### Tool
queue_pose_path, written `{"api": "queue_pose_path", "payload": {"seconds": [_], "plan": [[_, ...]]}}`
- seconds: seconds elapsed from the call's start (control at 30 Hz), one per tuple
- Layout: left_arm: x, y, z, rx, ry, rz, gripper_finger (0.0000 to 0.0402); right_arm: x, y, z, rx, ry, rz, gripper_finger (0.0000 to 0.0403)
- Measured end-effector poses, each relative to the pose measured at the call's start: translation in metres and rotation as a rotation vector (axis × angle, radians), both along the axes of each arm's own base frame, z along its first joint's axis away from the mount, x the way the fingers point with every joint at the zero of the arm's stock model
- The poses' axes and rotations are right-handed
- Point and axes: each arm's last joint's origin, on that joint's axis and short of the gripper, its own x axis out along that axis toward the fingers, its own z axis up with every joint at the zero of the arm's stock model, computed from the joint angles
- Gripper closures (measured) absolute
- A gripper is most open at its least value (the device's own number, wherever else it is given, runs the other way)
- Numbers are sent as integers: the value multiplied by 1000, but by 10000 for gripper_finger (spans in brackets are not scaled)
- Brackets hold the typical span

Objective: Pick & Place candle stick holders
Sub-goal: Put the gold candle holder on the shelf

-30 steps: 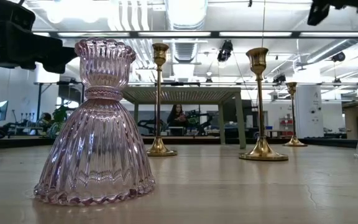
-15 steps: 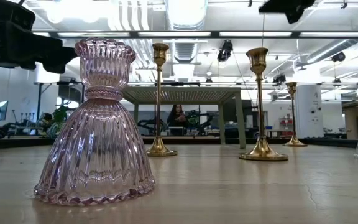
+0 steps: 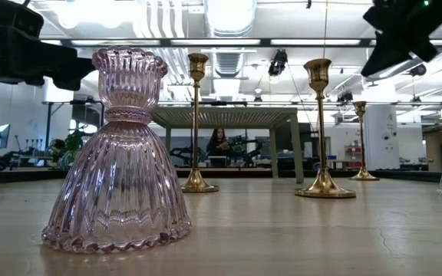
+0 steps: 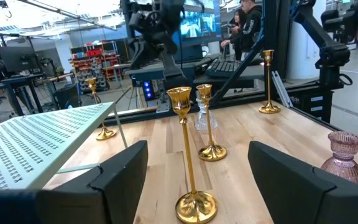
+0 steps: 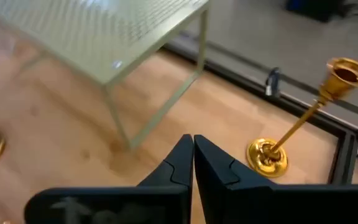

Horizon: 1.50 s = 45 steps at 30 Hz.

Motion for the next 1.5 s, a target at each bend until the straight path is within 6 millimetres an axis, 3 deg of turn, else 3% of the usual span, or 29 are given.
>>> {"api": "queue_pose_path", "payload": {"seconds": [0.13,0.3,0.53,0.7,0.93,1.2,1.5], "plan": [[0,0,0,0,0,0,119,2,9,-23,-41,-161,-93,394],[0,0,0,0,0,0,119,15,23,-40,-90,-268,-81,394],[0,0,0,0,0,0,119,30,30,-47,-231,-181,-85,394],[0,0,0,0,0,0,119,38,35,-58,-208,-123,-60,394],[0,0,0,0,0,0,119,48,44,-59,-115,77,181,394],[0,0,0,0,2,0,119,53,57,-40,58,90,665,394],[1,0,-1,0,8,0,119,55,65,-54,146,131,792,394]]}}
